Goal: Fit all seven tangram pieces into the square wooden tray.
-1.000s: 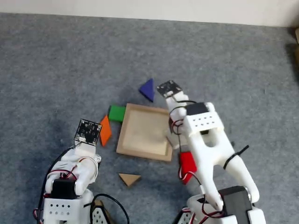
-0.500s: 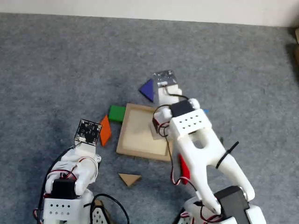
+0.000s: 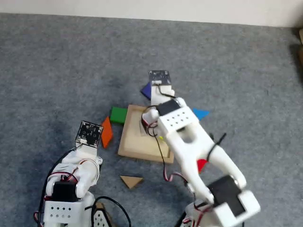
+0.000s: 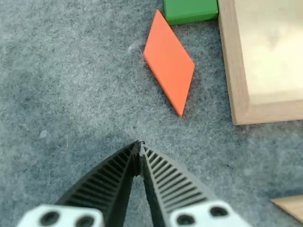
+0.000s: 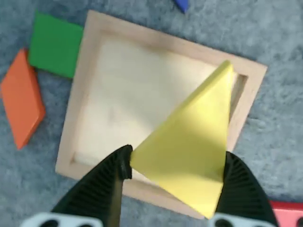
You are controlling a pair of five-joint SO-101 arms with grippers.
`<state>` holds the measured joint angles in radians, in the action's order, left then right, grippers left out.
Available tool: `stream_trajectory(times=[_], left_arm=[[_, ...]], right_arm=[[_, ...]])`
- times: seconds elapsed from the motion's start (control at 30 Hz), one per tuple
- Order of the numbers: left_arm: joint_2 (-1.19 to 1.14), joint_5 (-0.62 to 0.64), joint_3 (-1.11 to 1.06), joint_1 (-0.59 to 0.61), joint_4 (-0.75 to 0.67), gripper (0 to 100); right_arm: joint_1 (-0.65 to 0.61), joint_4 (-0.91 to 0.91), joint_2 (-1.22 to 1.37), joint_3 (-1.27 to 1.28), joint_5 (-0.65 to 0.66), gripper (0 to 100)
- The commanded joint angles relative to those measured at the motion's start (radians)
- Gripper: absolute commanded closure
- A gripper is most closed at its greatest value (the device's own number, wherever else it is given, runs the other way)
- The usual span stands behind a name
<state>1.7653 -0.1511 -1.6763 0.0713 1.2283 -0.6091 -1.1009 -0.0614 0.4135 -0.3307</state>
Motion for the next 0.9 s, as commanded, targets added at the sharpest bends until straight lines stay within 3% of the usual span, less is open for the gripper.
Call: stream_trajectory(times=[0.0, 0.27, 0.5, 0.7, 0.87], left_arm=[[0.053, -0.008, -0.021, 0.013, 0.006, 99], [0.053, -0.008, -0.021, 0.013, 0.006, 99], [0.053, -0.008, -0.021, 0.013, 0.006, 99], [0.053, -0.008, -0.021, 0.013, 0.006, 99], [0.053, -0.008, -0.021, 0.013, 0.006, 99]], right_arm=[[-0.024, 0.019, 0.062, -0.110, -0.071, 80.7], [-0.030, -0.036, 0.166, -0.197, -0.241, 80.7], [-0.027, -0.015, 0.209, -0.197, -0.249, 80.0], [-0.027, -0.019, 0.211, -0.197, -0.247, 67.9], [-0.027, -0.019, 0.205, -0.197, -0.242, 66.6]])
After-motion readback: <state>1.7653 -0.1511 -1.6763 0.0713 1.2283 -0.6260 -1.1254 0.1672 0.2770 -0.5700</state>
